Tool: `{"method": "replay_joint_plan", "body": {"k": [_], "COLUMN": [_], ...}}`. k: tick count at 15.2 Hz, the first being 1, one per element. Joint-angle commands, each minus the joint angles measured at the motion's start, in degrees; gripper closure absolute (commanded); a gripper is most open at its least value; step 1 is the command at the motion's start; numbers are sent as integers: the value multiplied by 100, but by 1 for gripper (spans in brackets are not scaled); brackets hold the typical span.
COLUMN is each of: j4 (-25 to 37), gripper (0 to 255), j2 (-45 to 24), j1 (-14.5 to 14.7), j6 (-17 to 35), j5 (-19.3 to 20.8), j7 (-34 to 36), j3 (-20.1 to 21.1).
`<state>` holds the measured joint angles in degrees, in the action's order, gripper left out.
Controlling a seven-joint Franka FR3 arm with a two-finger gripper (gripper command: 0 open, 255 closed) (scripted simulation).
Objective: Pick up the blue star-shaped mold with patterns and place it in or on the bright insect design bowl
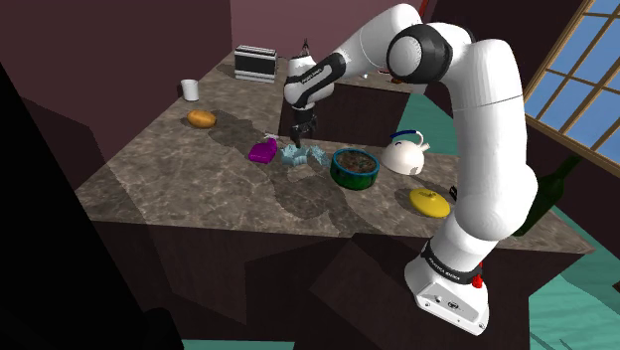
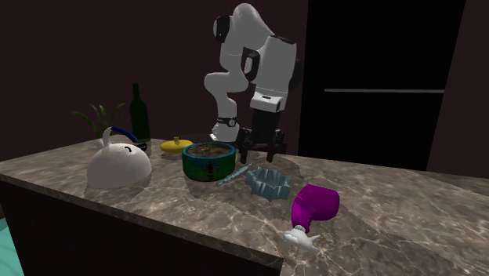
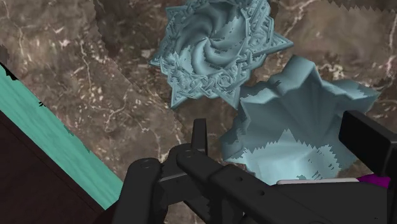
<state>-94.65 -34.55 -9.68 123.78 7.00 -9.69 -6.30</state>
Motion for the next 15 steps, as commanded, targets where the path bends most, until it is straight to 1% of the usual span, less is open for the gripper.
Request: {"method": "replay_joint_plan", "body": {"k": [1,8,15], "j4": [338,220,220], "gripper": [0,0,0], "j2": [-286,-591,-591], "j1": [-54,-108,-109], "j6": [-50,378,378], "j5": [-15,-12,-11], "j7": [-51,-47,-47], "j3": [-8,-14,-14]}}
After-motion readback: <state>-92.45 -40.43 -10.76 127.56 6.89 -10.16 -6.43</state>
